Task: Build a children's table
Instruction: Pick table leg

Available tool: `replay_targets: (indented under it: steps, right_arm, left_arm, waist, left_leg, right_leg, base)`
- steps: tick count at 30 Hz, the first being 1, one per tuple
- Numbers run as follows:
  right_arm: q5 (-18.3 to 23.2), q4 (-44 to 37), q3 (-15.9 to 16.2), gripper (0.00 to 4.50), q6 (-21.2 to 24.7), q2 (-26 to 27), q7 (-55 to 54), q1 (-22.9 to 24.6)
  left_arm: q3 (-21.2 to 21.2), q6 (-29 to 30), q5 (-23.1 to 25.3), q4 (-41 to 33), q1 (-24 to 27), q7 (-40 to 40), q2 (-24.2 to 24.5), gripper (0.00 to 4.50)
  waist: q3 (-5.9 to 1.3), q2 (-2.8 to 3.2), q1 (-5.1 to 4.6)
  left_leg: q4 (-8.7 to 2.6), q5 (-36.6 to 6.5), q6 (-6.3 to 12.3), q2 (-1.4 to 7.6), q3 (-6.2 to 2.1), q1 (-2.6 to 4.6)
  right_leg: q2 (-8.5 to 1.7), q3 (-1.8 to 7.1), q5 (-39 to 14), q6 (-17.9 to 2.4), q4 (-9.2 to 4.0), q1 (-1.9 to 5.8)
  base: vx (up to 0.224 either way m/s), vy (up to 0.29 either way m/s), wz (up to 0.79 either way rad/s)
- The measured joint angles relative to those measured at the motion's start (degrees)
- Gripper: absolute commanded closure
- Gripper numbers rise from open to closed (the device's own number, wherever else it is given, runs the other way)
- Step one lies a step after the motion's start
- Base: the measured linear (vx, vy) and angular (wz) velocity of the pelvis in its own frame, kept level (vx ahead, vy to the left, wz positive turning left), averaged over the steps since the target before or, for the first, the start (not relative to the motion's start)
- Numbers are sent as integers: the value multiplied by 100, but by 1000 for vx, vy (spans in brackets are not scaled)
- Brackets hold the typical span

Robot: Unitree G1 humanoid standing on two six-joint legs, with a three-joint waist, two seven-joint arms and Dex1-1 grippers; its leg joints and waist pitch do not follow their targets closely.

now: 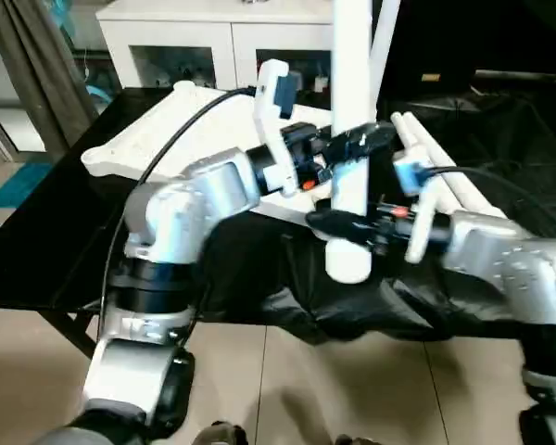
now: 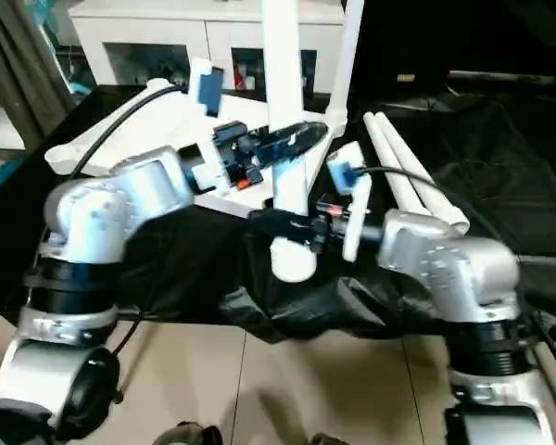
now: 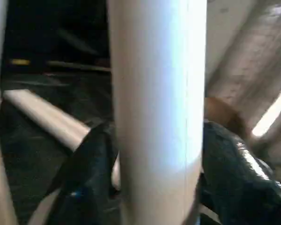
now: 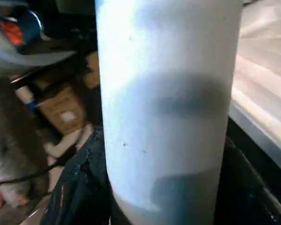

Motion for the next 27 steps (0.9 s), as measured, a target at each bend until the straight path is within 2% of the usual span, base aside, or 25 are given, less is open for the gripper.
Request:
replay_targets:
  steps: [3, 4, 8, 10, 12, 13, 14, 18, 19, 20, 22, 24, 27]
  right_arm:
    - [-171, 11, 20, 254, -95, 193, -371, -16]
    - [-199, 11, 34, 254, -98, 227, -442, -35]
    - [-339, 82, 43, 255, -119, 352, -689, -105]
    - [-369, 100, 51, 255, -120, 423, -738, -172]
    - [-404, 106, 62, 256, -120, 471, -794, -193]
    - [-405, 106, 65, 256, -120, 479, -808, -194]
    - [-420, 106, 87, 256, -151, 478, -835, -196]
    - [-466, 105, 129, 256, -235, 459, -835, -199]
    - [-464, 105, 120, 201, -238, 459, -822, -200]
    - [-441, 103, 83, 187, -244, 448, -747, -199]
    - [-309, 23, -9, 181, -256, 375, -560, -199]
    - [-151, -51, -77, 145, -223, 109, -249, -169]
    - [39, -234, -81, 134, -128, -241, 188, -12]
  left_arm:
    - [91, -54, 173, -70, 87, 748, -345, 128]
    - [122, -56, 174, -79, 113, 914, -429, 162]
    - [233, -152, 207, -88, 139, 1459, -763, 169]
    - [273, -231, 199, -86, 139, 1609, -821, 211]
    - [279, -249, 122, -95, 137, 1681, -833, 207]
    - [280, -249, 109, -94, 137, 1703, -833, 237]
    - [293, -250, 90, -85, 137, 1740, -833, 237]
    - [296, -285, 96, -78, 137, 1729, -825, 253]
    - [285, -310, 103, -71, 137, 1681, -797, 257]
    - [274, -355, 120, -52, 137, 1605, -742, 257]
    - [316, -433, 142, 31, 142, 1433, -598, 259]
    - [255, -462, 141, 47, 142, 1082, -412, 265]
    - [149, -465, 25, 77, 140, 486, -209, 265]
  waist:
    - [0, 2, -63]
    - [0, 1, -89]
    - [1, 1, -142]
    - [1, 1, -152]
    - [1, 1, -156]
    - [1, 1, -158]
    - [1, 1, -157]
    - [1, 1, -146]
    - [0, 1, -144]
    - [0, 1, -139]
    - [0, 1, -128]
    - [0, 1, -101]
    - [-1, -2, -51]
  left_leg:
    - [-14, 0, 0, 1, -21, -3]
    - [-18, 0, 0, 2, -22, -7]
    - [-18, 0, 1, -2, -19, -7]
    - [-25, 0, 1, -2, -19, -5]
    - [-35, 0, 1, -2, -20, 3]
    - [-40, 0, 1, -2, -18, 6]
    - [-46, 0, 1, -2, -18, 8]
    - [-59, 0, 1, -2, -13, 14]
    - [-61, 0, 1, -2, -11, 15]
    - [-61, 0, 1, -2, -11, 16]
    - [-62, 0, 1, -2, -6, 17]
    - [-62, 0, 1, -1, -2, 19]
    - [-62, 0, 1, -5, 22, 22]
  right_leg:
    - [-14, -73, 0, 0, -93, 32]
    - [-18, -84, 0, -1, -111, 35]
    - [-39, -91, 1, -2, -137, 34]
    - [-45, -100, 2, -3, -137, 28]
    - [-46, -106, 2, -3, -137, 27]
    - [-46, -106, 2, -2, -137, 27]
    - [-46, -107, 2, -2, -137, 26]
    - [-46, -105, 2, -3, -137, 26]
    - [-46, -104, 2, -3, -136, 26]
    - [-46, -103, 3, -4, -135, 27]
    - [-46, -99, 8, -8, -131, 26]
    - [-48, -96, 18, -21, -127, 30]
    - [-67, -93, 58, -43, -109, 31]
  base:
    - [0, 0, 0]
    - [0, 0, 0]
    - [0, 0, 0]
    - [0, 0, 0]
    - [0, 0, 0]
    - [0, 0, 0]
    - [0, 0, 0]
    - [0, 0, 0]
    - [0, 0, 0]
    - [0, 0, 0]
    - [0, 0, 0]
    - [0, 0, 0]
    - [0, 0, 0]
